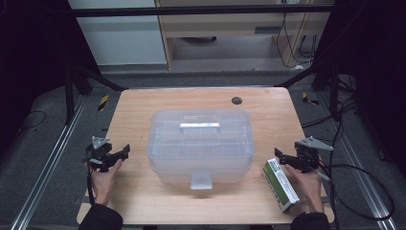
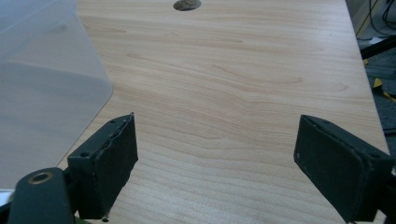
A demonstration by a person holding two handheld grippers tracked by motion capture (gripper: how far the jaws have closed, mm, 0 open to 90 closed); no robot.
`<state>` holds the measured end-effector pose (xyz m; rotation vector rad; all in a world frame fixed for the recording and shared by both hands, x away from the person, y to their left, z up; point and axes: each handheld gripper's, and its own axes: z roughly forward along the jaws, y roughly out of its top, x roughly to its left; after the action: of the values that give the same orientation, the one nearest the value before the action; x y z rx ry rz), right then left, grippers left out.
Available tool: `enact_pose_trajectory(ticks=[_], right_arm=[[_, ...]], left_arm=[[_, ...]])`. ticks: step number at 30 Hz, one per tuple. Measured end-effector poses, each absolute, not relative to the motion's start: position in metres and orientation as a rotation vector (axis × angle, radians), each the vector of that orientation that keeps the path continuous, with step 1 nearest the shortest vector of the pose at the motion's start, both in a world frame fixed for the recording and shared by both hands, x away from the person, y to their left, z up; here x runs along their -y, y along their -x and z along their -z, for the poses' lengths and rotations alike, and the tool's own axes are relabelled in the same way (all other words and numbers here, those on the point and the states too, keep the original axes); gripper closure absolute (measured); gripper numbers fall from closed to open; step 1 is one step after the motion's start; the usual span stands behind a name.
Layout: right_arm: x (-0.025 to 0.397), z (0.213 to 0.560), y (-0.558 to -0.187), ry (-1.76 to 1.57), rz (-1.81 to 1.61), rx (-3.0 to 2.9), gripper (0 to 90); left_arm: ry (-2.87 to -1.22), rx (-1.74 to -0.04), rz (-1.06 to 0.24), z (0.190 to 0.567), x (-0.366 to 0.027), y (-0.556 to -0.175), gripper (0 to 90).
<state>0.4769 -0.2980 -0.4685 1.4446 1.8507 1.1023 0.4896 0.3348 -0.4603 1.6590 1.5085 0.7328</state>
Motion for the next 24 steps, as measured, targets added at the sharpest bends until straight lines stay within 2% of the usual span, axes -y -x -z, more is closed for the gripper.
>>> enact_pose_trajectory(ticks=[3, 10, 20, 24], right_arm=[[0.296, 0.468, -0.475, -1.420, -1.071, -1.860, 17.2], [0.294, 0.462, -0.474, -1.396, -1.069, -1.854, 17.2], [0.296, 0.447, -0.467, -1.370, -1.088, -1.804, 17.1], [0.295, 0.444, -0.466, -1.357, -1.068, -1.801, 16.8]], left_arm=[[-1.668, -1.490, -0.698, 0.452, -0.334, -0.487, 30.7], [-1.657, -1.425, -0.777, 0.439, -0.336, -0.484, 33.6], [-1.667, -1.349, -0.797, 0.419, -0.332, -0.478, 31.9], [-1.694, -1.312, -0.757, 0.414, -0.326, -0.477, 31.4]])
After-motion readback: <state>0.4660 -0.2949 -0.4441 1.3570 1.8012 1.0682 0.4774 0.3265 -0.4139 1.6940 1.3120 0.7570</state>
